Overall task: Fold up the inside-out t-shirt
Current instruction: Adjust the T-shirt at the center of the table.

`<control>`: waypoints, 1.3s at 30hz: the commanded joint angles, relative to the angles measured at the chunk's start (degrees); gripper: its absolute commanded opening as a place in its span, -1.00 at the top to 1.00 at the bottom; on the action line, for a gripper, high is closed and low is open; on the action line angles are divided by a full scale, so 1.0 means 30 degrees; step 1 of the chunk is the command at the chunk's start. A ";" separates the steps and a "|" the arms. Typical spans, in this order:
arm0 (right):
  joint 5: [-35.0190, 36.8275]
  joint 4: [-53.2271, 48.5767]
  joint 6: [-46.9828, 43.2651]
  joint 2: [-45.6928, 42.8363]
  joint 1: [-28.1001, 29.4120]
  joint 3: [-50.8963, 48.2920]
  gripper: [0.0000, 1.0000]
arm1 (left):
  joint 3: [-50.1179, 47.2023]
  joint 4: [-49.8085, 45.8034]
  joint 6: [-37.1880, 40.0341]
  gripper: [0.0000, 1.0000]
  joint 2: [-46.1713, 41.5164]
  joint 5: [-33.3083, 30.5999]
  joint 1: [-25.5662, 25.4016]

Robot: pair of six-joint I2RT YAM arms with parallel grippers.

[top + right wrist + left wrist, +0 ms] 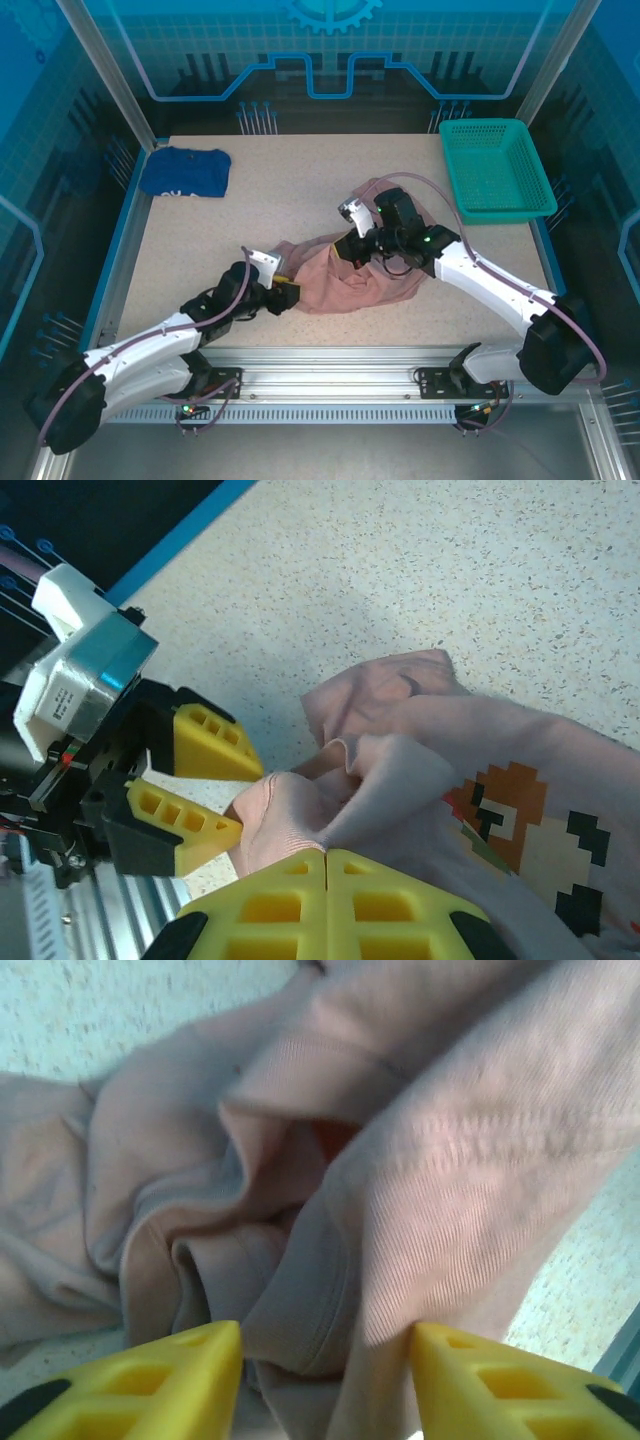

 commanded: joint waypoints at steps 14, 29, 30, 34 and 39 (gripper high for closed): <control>-0.5043 0.2919 0.5740 -0.0509 -0.0780 0.0176 1.00 | 0.6649 0.2267 0.3150 -0.40 0.6316 -0.1972 -0.2046; 0.7652 -0.0498 0.1197 -0.5643 -0.0131 -0.5401 -0.29 | 0.5666 0.3137 0.1027 1.00 0.4973 0.1637 -0.0858; 0.8018 -0.0020 0.0892 -0.5459 0.0304 -0.5841 -0.32 | 0.5663 0.3057 0.0965 1.00 0.4853 0.1698 -0.0824; 0.9278 0.1336 -0.0064 -0.4170 0.1410 -0.6452 -0.41 | 0.5684 0.2840 0.0873 1.00 0.4632 0.1815 -0.0800; 0.9077 0.2434 -0.0613 -0.2206 0.0997 -0.5469 -0.01 | 0.5542 0.2543 0.1027 1.00 0.4344 0.1660 -0.0687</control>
